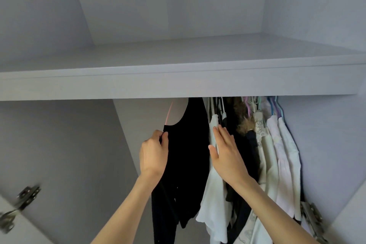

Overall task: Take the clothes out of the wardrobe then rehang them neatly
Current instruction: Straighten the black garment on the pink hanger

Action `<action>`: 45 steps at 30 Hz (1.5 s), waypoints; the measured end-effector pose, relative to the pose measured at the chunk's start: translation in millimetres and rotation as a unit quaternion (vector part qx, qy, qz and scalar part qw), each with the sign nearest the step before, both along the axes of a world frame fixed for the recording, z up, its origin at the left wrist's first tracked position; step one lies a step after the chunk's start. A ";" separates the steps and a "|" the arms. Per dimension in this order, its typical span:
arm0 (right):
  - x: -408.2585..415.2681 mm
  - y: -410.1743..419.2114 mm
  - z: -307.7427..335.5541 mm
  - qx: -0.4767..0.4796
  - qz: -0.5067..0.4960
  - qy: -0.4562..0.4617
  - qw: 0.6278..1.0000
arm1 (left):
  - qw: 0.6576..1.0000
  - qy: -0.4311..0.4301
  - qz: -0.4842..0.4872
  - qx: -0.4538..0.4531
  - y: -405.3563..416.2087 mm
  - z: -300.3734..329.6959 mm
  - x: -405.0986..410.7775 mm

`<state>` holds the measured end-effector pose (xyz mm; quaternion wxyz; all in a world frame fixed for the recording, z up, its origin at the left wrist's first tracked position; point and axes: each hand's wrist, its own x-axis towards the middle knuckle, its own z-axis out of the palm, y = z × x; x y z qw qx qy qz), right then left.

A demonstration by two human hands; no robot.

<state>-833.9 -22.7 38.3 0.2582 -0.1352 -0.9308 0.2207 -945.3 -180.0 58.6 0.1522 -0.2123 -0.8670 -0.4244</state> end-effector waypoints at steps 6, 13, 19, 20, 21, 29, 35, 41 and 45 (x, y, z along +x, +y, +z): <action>-4.7 -40.8 11.6 0.004 0.027 0.065 0.997 | 0.999 -0.014 0.016 -0.034 -40.6 -30.1 32.7; -48.6 -114.4 47.9 -0.346 0.100 -0.049 0.931 | 0.996 -0.023 0.050 -0.073 -86.0 -40.3 68.8; -59.3 -157.8 43.7 -0.637 0.109 -0.075 0.759 | 0.993 -0.056 0.052 -0.090 -132.3 -50.8 90.2; -57.0 -162.4 40.4 -0.656 0.110 -0.091 0.741 | 0.992 -0.078 0.034 -0.089 -140.7 -52.4 92.2; -55.2 -167.3 36.7 -0.667 0.111 -0.110 0.729 | 0.991 -0.104 0.012 -0.086 -148.9 -52.7 95.0; -28.5 -201.9 19.8 -0.498 0.138 -0.263 0.815 | 0.989 -0.100 0.070 -0.083 -237.9 -68.7 107.1; -2.4 -233.8 10.9 -0.316 0.218 -0.209 0.899 | 0.975 -0.043 0.160 -0.145 -312.8 -75.2 125.3; 27.7 -271.1 18.2 -0.280 0.339 -0.165 0.883 | 0.944 0.004 0.165 -0.285 -352.9 -79.7 170.3; 45.0 -305.8 11.6 -0.240 0.368 -0.155 0.885 | 0.946 0.051 0.245 -0.204 -382.9 -92.0 217.7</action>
